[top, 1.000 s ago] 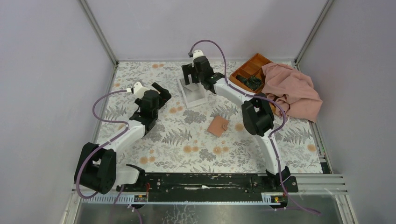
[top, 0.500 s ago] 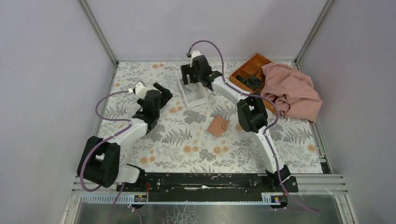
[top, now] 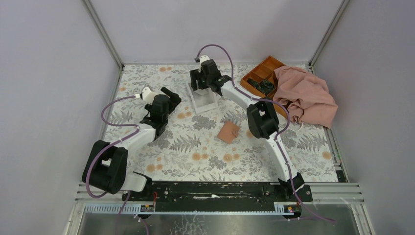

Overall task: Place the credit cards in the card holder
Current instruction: Pick up the credit card from the storage box.

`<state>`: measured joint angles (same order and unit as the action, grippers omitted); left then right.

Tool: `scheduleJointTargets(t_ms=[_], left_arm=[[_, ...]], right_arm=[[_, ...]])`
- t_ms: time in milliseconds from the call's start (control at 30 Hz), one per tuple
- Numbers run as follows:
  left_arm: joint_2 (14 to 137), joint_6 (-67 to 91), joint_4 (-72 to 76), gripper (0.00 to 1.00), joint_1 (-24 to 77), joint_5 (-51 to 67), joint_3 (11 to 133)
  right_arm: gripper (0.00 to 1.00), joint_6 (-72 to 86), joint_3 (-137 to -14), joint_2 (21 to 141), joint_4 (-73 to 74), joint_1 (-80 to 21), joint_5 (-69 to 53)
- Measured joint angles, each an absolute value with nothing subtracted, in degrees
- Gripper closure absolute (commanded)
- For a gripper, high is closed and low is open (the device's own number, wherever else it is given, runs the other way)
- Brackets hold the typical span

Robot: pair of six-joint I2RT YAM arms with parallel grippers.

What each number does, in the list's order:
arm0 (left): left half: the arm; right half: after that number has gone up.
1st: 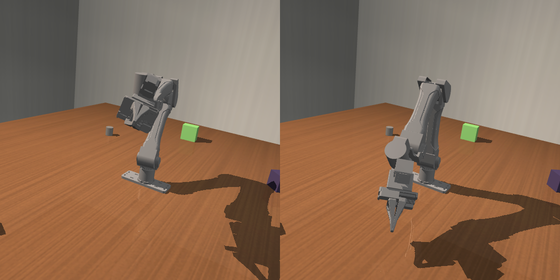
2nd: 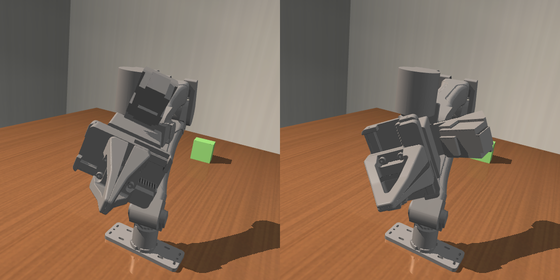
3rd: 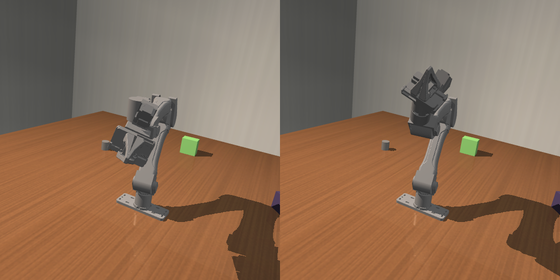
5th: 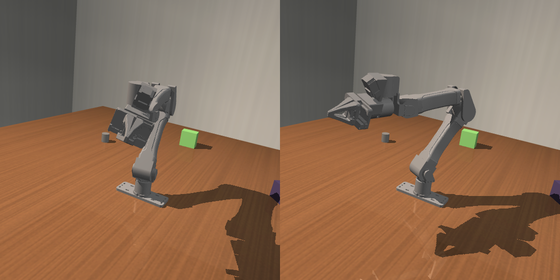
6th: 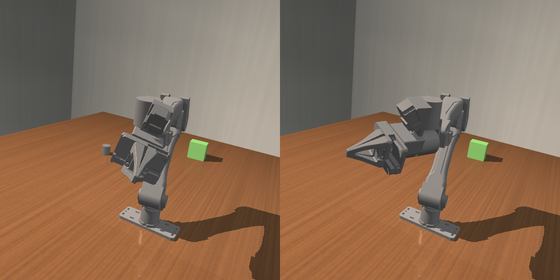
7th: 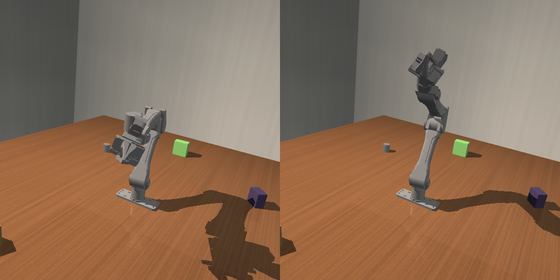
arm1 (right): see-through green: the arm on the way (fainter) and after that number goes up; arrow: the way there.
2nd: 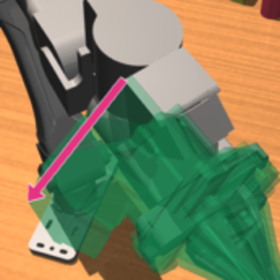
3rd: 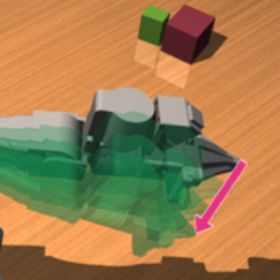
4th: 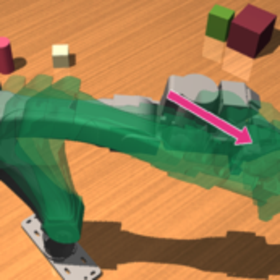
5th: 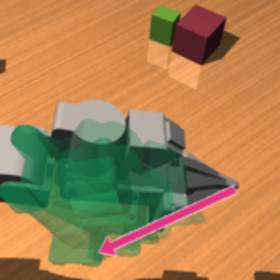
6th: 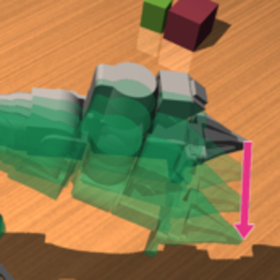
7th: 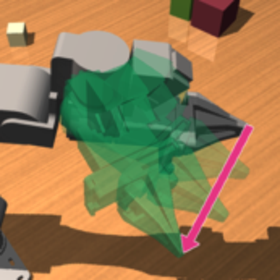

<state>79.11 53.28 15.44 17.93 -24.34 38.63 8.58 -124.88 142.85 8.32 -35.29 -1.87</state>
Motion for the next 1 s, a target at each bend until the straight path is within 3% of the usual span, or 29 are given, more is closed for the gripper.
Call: scheduleJointTargets(t_ms=[800,1000], left_arm=[[79.13,53.93,16.80,0.05,17.93,-23.38,38.11],[79.13,53.93,16.78,0.05,17.93,-23.35,38.11]], right_arm=[[0.54,13.54,-127.26,145.12,8.01,-34.11,-5.74],[0.57,13.85,-126.98,144.86,7.86,-34.04,-5.74]])
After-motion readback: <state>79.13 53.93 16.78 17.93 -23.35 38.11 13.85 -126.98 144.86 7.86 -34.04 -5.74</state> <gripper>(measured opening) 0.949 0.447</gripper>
